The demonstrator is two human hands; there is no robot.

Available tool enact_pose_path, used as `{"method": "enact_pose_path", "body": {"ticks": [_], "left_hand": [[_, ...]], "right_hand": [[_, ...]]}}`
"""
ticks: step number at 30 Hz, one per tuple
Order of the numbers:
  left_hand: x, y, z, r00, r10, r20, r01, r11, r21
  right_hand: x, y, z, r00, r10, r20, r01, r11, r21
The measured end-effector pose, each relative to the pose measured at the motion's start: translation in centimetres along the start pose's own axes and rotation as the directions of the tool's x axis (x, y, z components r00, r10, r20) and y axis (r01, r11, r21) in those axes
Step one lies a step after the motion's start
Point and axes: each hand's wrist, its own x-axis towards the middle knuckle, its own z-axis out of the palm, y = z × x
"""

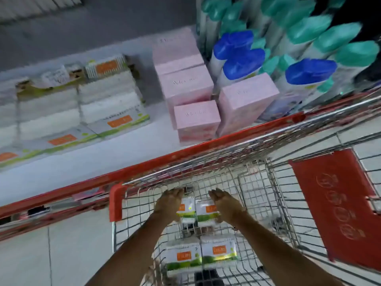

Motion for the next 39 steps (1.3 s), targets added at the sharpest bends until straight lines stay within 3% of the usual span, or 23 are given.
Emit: {"method": "enact_pose_path", "body": {"ticks": [3,12,19,24,30,34,39], "left_hand": [[0.7,-0.2,0.8,0.997,-0.059,0.053,0.061,0.998,-0.031],[-0.9,1.1,0.2,0.994,-0.111,0.011,0.112,0.988,-0.104],[-4.8,1.0,-2.1,0.995,-0.101,-0.005,0.098,0.979,-0.181],[-10.2,0.8,-5.9,0.984,-0.073,-0.165,0.031,0.969,-0.244],[-17.5,-2.2,-13.0,0.935,0.051,-0.351,-0.145,0.958,-0.249],[-21.7,-6.5,-16.9,0.890,0.064,-0.451,-0.209,0.937,-0.279],[-25.3,-12.8,-19.3,0.861,0.011,-0.508,-0.196,0.930,-0.311]], "right_hand": [[0.3,0.1,0.4,0.999,-0.004,-0.043,0.004,1.000,0.000],[-0.1,0.1,0.6,0.997,0.025,-0.073,-0.013,0.988,0.155],[-3.5,-1.0,-1.3,0.988,0.154,-0.030,-0.147,0.975,0.167],[-8.4,-3.2,-5.3,0.973,0.190,-0.134,-0.169,0.973,0.158],[-14.7,-8.0,-12.1,0.949,0.181,-0.257,-0.163,0.983,0.088],[-17.2,-13.6,-16.9,0.911,0.108,-0.398,-0.118,0.993,0.000],[-16.4,-19.5,-21.1,0.864,0.054,-0.501,-0.057,0.998,0.009]]}}
